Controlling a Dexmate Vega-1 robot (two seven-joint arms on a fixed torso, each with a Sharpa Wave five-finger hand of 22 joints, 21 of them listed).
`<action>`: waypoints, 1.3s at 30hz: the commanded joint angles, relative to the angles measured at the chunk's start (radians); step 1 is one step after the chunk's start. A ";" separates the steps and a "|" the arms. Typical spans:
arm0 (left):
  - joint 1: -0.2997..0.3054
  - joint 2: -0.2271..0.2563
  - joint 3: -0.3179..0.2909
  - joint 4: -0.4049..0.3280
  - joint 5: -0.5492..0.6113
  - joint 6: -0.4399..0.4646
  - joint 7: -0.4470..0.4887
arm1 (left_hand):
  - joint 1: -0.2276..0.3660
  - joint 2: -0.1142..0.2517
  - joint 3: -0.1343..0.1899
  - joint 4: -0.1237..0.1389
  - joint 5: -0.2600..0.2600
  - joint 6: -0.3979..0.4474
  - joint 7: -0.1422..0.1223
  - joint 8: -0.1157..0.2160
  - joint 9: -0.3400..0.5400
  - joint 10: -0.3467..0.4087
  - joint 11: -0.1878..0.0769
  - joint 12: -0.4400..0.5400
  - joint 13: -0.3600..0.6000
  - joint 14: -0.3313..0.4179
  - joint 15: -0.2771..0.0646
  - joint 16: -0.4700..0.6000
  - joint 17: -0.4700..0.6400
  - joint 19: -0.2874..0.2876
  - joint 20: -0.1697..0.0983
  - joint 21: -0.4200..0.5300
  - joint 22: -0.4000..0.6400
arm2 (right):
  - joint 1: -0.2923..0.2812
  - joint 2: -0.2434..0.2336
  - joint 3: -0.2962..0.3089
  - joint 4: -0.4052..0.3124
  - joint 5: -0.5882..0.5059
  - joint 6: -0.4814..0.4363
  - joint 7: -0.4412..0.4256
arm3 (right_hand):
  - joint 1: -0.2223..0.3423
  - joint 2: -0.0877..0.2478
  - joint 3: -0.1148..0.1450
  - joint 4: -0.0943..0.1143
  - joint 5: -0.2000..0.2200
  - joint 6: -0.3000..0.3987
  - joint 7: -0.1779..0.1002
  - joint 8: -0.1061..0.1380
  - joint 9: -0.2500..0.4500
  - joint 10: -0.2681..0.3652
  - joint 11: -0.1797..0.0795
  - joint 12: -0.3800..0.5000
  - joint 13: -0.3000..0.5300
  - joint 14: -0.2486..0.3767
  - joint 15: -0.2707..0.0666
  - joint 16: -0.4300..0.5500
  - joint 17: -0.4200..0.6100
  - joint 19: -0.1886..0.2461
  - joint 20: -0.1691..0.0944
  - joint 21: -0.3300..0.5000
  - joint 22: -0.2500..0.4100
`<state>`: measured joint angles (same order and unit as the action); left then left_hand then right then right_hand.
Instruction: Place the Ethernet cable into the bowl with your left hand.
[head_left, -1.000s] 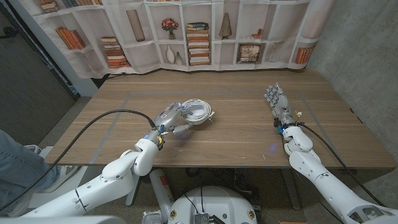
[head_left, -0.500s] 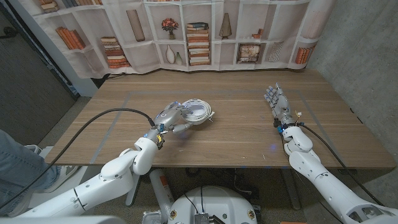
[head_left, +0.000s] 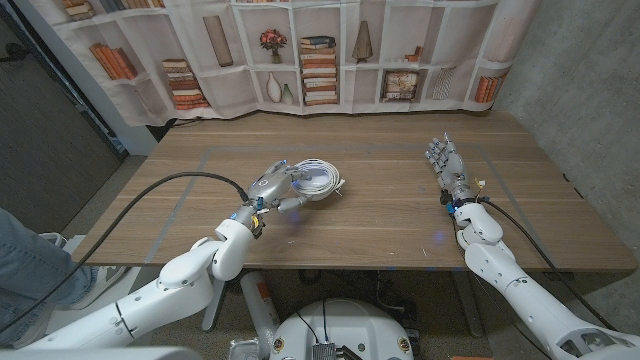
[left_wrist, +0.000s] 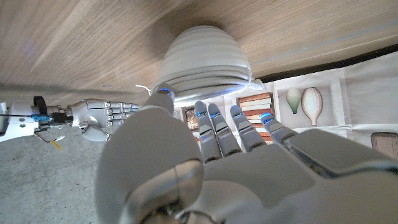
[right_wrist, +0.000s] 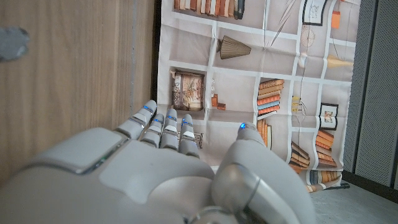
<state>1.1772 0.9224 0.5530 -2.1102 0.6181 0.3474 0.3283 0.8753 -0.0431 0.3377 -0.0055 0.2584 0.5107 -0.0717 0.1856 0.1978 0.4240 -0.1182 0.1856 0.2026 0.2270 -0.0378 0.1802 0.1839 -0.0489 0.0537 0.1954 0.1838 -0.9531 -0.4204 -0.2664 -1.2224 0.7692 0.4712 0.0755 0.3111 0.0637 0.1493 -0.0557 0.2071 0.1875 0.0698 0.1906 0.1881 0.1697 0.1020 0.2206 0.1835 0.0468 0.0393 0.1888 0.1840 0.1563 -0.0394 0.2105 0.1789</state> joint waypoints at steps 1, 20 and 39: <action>0.021 0.013 -0.028 -0.022 -0.017 -0.022 0.023 | -0.008 0.001 0.001 0.002 0.005 -0.005 0.001 0.009 0.003 -0.004 0.000 0.007 0.002 -0.001 -0.032 0.007 0.003 0.003 0.007 0.007 0.004 | 0.002 0.002 0.003 0.005 0.001 0.006 0.001 | 0.016 0.001 0.003 -0.004 -0.001 0.007 -0.006 0.006 0.002 0.009 -0.001 -0.001 0.006 0.008 0.000 -0.001 0.001 0.009 -0.012 -0.003 0.006; 0.074 0.006 -0.094 -0.031 -0.062 -0.054 0.111 | -0.020 0.019 0.004 0.013 0.012 0.010 -0.001 0.020 0.003 0.008 -0.002 0.015 0.001 0.017 -0.040 0.016 0.004 0.010 0.005 0.012 0.004 | -0.006 -0.002 0.003 -0.008 -0.002 0.006 -0.007 | 0.017 0.003 0.004 -0.007 -0.002 0.010 0.001 0.007 0.002 0.010 -0.001 -0.001 0.006 0.007 0.000 -0.001 0.002 0.009 -0.012 -0.004 0.006; 0.110 -0.039 -0.160 -0.016 -0.125 -0.111 0.185 | -0.050 0.059 0.008 0.043 0.011 0.027 0.004 0.029 0.004 0.036 0.001 0.026 0.001 0.032 -0.037 0.021 0.006 0.017 0.003 0.015 0.005 | -0.013 -0.012 0.006 -0.030 -0.003 0.002 -0.013 | 0.019 0.004 0.005 -0.009 -0.003 0.011 0.000 0.007 0.002 0.011 -0.001 -0.001 0.006 0.009 -0.001 -0.001 0.002 0.009 -0.012 -0.005 0.006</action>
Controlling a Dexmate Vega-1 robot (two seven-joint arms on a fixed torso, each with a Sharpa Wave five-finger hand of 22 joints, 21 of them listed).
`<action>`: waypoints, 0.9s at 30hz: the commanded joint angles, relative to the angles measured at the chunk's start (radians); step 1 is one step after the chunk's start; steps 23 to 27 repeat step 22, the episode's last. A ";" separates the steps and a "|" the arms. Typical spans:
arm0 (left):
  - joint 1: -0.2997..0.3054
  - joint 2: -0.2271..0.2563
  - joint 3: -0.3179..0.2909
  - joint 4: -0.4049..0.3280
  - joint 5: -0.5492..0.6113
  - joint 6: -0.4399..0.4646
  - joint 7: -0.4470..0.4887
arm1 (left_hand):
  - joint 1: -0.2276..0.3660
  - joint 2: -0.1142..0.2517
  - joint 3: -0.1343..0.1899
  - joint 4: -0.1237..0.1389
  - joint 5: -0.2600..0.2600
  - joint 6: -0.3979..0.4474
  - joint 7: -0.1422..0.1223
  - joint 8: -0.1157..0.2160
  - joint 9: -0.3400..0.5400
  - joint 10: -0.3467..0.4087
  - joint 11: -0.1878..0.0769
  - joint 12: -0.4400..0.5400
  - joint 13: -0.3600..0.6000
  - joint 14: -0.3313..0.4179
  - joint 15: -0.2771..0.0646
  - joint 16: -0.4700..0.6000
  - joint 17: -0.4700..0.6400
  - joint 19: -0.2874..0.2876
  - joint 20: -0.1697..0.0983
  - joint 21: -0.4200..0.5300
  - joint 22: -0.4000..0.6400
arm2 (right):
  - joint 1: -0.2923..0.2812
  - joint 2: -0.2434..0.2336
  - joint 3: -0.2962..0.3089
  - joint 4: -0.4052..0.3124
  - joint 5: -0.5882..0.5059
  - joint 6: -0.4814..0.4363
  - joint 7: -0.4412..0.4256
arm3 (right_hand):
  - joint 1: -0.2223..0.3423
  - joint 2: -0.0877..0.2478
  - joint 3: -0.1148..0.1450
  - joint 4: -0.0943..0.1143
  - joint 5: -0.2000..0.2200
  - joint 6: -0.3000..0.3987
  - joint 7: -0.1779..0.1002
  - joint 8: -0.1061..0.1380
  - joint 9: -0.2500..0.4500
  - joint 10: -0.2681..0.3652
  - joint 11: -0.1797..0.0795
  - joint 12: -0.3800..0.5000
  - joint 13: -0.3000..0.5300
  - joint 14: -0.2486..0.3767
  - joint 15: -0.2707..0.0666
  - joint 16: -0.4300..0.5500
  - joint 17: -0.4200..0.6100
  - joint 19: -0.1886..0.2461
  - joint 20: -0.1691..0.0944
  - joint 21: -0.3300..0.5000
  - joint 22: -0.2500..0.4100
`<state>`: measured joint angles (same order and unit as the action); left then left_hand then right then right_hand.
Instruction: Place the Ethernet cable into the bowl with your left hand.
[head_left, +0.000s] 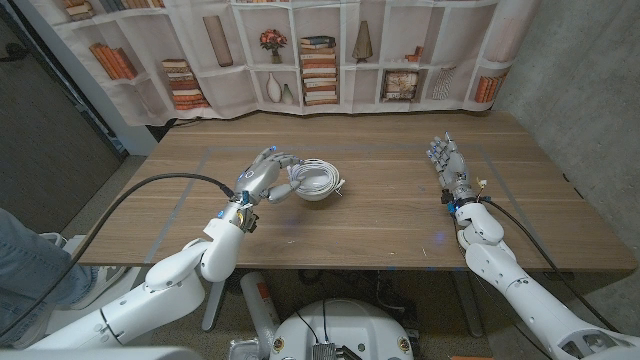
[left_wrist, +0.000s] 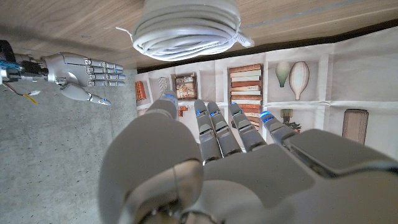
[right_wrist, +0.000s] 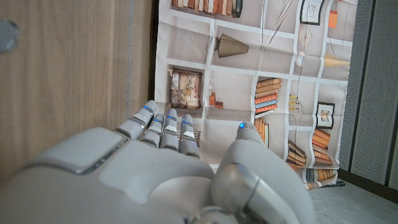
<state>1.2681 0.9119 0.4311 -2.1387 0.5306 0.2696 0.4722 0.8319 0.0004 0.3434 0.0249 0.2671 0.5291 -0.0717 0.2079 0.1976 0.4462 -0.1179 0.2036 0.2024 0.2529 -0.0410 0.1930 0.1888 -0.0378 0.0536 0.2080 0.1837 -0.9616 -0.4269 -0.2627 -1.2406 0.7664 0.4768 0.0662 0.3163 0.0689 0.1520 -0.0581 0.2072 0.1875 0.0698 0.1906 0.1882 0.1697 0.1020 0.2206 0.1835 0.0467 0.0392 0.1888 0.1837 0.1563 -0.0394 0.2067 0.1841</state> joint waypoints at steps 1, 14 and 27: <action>0.021 -0.033 -0.043 0.015 -0.042 -0.039 0.048 | -0.010 0.018 0.002 0.015 0.002 0.012 0.007 0.008 0.004 0.015 0.000 0.008 0.001 0.007 -0.034 0.008 0.002 0.005 0.003 0.002 0.005 | -0.005 -0.006 0.002 -0.012 0.001 -0.004 -0.003 | 0.014 -0.001 0.002 -0.007 -0.003 0.010 0.000 0.007 0.002 0.010 -0.002 -0.001 0.006 0.009 0.000 -0.001 0.002 0.009 -0.012 -0.001 0.001; 0.023 -0.048 -0.075 0.018 -0.073 -0.063 0.036 | -0.040 0.037 -0.002 0.040 -0.004 0.006 0.009 0.005 0.004 0.016 0.003 0.007 0.001 0.008 -0.031 0.008 0.002 0.004 0.005 0.003 0.005 | -0.013 -0.010 0.008 -0.019 0.005 -0.002 -0.005 | 0.015 0.001 0.002 -0.008 -0.003 0.011 -0.001 0.007 0.002 0.011 -0.002 -0.001 0.006 0.009 0.000 -0.001 0.002 0.010 -0.012 -0.001 0.001; 0.013 -0.056 -0.072 0.027 -0.080 -0.073 0.020 | -0.061 0.036 -0.010 0.052 -0.011 -0.009 0.019 -0.001 0.003 -0.006 0.014 -0.001 0.001 -0.003 -0.024 0.002 0.001 -0.001 0.008 0.001 0.005 | -0.021 -0.014 0.009 -0.030 0.002 -0.002 -0.013 | 0.015 0.001 0.003 -0.009 -0.004 0.011 -0.002 0.007 0.002 0.012 -0.003 -0.001 0.006 0.009 0.000 -0.001 0.002 0.010 -0.012 -0.001 0.001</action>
